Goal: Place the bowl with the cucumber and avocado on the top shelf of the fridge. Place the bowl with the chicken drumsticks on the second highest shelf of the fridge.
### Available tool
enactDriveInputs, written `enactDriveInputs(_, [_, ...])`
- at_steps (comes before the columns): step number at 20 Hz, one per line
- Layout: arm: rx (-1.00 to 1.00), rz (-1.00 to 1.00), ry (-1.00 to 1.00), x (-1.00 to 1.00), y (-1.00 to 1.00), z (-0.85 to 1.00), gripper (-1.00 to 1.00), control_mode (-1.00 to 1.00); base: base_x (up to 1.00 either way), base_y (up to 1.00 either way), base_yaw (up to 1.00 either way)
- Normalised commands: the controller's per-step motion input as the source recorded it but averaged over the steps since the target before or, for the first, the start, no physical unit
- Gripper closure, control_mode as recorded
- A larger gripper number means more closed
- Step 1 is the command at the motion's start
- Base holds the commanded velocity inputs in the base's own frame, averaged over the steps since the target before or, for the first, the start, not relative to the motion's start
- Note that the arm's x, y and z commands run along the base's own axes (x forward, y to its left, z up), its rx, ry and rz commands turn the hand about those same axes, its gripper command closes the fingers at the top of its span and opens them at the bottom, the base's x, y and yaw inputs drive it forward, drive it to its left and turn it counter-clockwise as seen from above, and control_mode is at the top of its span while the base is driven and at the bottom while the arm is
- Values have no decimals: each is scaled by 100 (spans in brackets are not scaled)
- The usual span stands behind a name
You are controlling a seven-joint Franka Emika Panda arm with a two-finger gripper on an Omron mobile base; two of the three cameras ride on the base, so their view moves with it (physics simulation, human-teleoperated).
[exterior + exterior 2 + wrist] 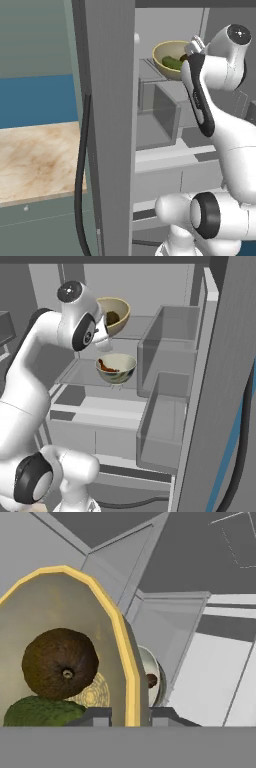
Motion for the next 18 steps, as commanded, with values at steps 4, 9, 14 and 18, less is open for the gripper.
enactDriveInputs(4, [0,-8,0,100,0,-25,100,-100,0,0,0])
enactDriveInputs(9, [0,-9,0,100,0,-15,100,-100,0,0,0])
enactDriveInputs(14, [-1,-5,0,86,0,-13,-100,-100,0,0,0])
enactDriveInputs(18, [0,-1,0,29,-1,-4,-100,-100,0,0,0])
